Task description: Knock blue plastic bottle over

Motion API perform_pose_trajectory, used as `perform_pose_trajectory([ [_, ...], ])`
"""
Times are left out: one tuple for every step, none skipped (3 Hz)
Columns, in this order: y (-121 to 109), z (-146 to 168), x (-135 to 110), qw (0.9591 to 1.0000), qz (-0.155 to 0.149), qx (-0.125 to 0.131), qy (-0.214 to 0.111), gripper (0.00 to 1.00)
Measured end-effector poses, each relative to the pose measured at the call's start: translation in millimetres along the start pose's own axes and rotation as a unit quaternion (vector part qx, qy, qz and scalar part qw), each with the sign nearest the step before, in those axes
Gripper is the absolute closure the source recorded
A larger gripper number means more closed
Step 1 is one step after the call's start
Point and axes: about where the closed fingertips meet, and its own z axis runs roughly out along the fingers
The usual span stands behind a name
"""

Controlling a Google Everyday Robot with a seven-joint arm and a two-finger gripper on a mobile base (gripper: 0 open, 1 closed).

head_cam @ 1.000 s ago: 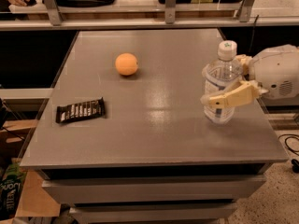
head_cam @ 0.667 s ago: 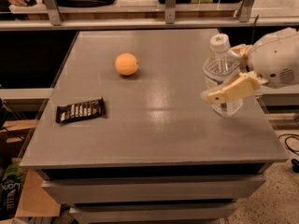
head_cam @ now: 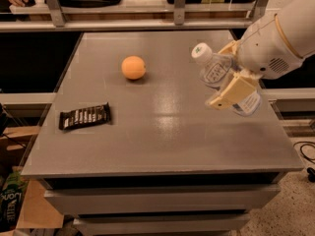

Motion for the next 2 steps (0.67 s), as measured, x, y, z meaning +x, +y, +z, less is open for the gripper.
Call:
perform_pose_trajectory([
  [-2.9,18.7,6.9,0.9969,-0.031,-0.025,0.068,1.0],
  [-6.0,37.0,13.8,0.9898,-0.051,-0.043,0.126,1.0],
])
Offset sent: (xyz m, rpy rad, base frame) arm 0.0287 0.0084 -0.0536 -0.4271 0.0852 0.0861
